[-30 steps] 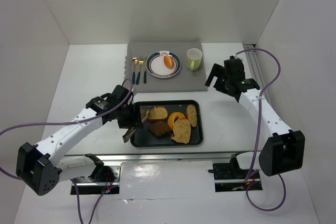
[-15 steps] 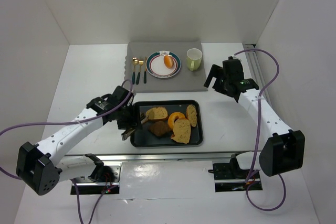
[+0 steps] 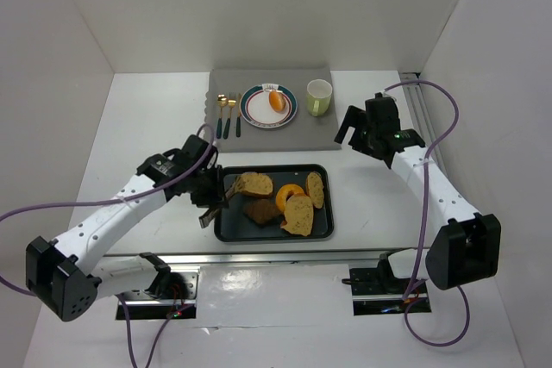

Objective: Place the bread

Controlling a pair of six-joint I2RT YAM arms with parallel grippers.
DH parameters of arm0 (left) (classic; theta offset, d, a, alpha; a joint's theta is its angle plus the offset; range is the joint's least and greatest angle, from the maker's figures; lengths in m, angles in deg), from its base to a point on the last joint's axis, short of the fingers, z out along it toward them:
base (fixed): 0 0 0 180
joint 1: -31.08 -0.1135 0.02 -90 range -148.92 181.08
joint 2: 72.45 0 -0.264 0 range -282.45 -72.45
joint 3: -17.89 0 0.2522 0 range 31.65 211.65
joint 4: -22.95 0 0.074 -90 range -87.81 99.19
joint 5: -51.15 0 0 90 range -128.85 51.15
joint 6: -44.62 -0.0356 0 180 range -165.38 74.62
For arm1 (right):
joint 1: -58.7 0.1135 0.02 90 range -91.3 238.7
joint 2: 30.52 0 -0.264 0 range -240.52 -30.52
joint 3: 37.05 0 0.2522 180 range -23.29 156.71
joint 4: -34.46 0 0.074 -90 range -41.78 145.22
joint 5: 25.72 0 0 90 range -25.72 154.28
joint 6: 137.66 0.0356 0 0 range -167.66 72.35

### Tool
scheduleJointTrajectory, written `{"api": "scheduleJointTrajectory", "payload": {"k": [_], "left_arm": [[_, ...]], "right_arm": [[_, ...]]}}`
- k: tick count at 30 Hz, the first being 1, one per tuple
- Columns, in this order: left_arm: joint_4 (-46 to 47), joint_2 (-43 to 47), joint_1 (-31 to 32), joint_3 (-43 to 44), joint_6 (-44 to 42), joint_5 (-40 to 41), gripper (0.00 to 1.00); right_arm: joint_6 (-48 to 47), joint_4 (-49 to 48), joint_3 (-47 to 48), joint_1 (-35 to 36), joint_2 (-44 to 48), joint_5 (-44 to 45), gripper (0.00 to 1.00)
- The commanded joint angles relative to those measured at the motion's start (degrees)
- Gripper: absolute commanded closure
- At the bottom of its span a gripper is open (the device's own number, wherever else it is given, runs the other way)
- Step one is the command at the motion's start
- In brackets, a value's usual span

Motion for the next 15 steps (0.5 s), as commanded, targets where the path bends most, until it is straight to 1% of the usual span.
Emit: {"api": "scheduleJointTrajectory", "payload": {"k": [1,2,3,5,7,8,9,10,12,13,15], "left_arm": [[-3.9,3.81,-0.87,8.8,-2.15,3.18,0.97],[-5.14,3.81,-0.87,10.29,-2.86,4.24,1.0],[-6.72,2.51,-0.87,13.52,-2.87,5.73,1.0],[-9.1,1.36,-0.87,16.36,-2.34,9.41,1.0],[-9.11,0.66,-1.4,19.17,-1.38,11.8,1.0],[-8.41,-0.05,-1.92,19.88,-1.37,12.68,1.0],[-5.18,-0.75,-2.45,21.36,-1.37,13.3,1.0],[-3.85,-1.71,-3.67,22.34,-1.89,13.91,1.0],[-0.08,-6.36,-5.17,24.53,-2.51,15.4,1.0],[1.25,-8.3,-7.18,26.98,-2.51,15.41,1.0],[5.11,-13.03,-8.95,27.62,-1.99,15.41,1.0]], "right_arm": [[0.28,-0.62,0.18,1.02,1.18,0.48,0.0],[0.28,-0.62,0.18,1.02,1.18,0.48,0.0],[0.8,-0.62,0.18,1.02,1.18,0.48,0.0],[1.33,-1.31,-0.35,1.64,1.7,1.09,0.0],[1.34,-2.54,-1.83,1.64,2.23,0.57,0.0],[1.86,-2.55,-1.84,1.64,2.23,0.56,0.0],[1.86,-2.55,-1.84,1.64,2.23,0.56,0.0],[1.86,-3.07,-2.36,1.64,2.23,0.04,0.0],[1.86,-3.08,-2.37,1.64,2.23,0.04,0.0],[1.34,-3.6,-2.37,1.64,2.23,-0.57,0.0],[0.73,-3.6,-1.84,1.64,2.23,-1.1,0.0]]}}
